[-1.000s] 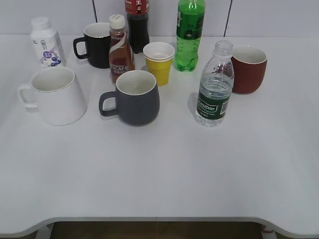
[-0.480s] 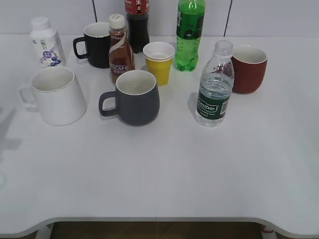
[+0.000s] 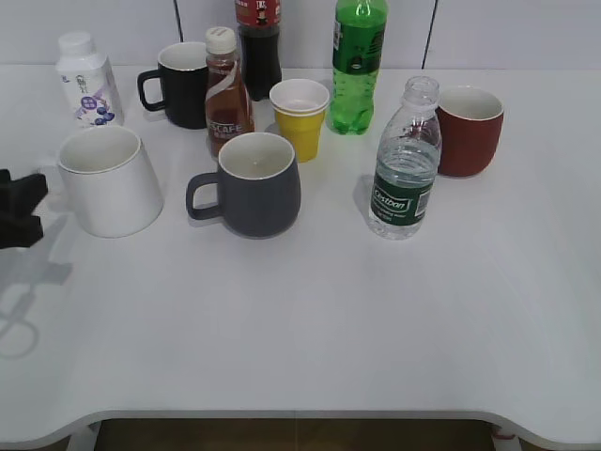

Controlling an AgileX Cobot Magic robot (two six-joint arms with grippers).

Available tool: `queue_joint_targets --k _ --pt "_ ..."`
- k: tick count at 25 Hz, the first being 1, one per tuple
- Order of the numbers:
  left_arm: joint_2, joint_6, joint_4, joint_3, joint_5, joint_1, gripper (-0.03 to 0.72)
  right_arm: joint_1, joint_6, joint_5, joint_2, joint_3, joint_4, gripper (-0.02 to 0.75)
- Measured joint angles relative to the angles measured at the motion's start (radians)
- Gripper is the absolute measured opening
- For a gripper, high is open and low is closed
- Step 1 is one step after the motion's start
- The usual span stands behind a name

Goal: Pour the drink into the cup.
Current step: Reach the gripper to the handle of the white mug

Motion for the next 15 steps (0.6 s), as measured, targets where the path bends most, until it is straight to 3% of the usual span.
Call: queue_joint_targets --k 7,15 --pt "0.112 0.105 -0.072 0.000 -0.114 0.000 0.342 0.000 0.000 0.000 0.000 0.000 0.000 0.501" --pt "0.181 0.112 -0.081 -0.049 -0.151 0.000 0.328 0.000 0.000 0.000 0.000 0.000 0.000 0.501"
